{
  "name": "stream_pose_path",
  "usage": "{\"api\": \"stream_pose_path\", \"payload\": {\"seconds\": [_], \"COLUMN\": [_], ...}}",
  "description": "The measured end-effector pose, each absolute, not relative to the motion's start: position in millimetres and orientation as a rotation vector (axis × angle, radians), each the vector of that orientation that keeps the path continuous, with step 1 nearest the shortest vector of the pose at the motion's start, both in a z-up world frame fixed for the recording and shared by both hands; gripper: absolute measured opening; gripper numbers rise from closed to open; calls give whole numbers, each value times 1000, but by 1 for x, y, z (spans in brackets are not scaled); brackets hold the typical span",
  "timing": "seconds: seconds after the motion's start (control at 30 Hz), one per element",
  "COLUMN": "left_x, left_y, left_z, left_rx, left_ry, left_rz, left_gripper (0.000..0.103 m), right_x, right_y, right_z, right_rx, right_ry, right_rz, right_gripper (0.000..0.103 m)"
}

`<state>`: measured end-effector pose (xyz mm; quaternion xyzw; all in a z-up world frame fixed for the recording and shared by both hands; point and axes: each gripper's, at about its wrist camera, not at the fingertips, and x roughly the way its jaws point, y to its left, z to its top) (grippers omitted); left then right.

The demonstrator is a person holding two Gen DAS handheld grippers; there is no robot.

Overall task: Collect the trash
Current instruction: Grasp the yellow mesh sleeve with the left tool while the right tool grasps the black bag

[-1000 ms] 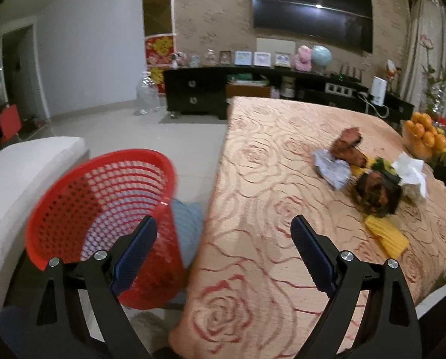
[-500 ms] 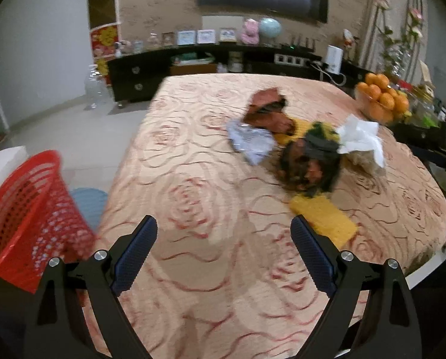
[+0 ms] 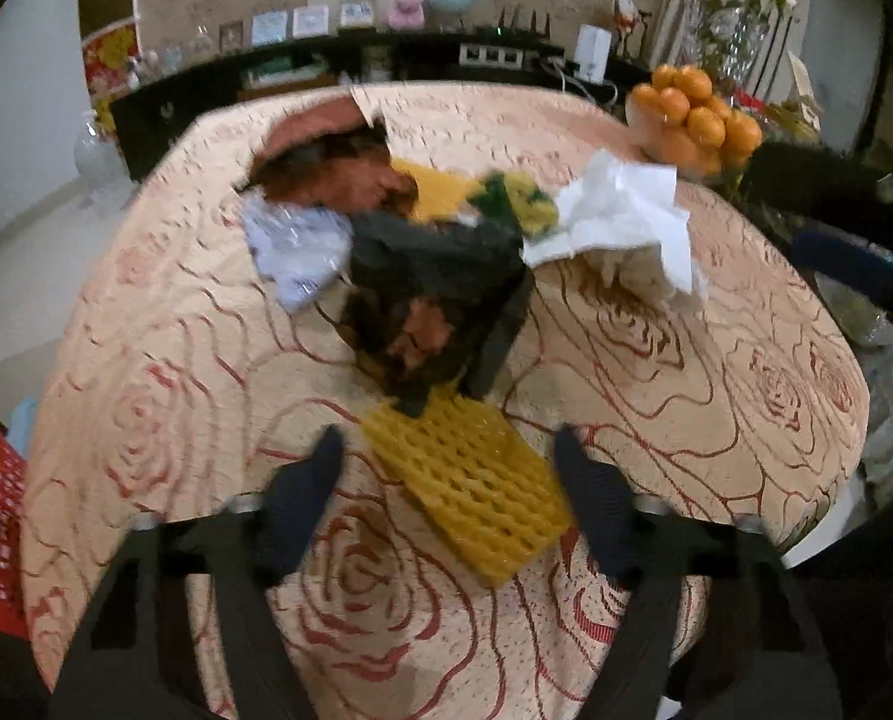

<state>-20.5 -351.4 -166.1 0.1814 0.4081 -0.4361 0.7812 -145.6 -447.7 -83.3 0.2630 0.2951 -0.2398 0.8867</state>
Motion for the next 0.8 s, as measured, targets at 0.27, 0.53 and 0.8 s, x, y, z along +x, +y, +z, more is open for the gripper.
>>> {"api": "stream_pose_path", "payload": {"seconds": [0.27,0.53,0.8], "left_x": [-23,-15,4], "left_y": [-344,-318,-281], "left_z": [-168,-166,-150], "left_rx": [367,315,268], "left_ry": [867,883,840], "left_rz": [-972,-977,-908], "left_gripper": [26,13,12], "right_x": [-145,-138,-125], "right_y": [-447,-446,-442], "right_z": [-84,-89,-93], "right_rx": [544,537,520], "right_ry": [617,631,632], "right_rz": [-493,-486,-453], "right_gripper": [77,77,77]}}
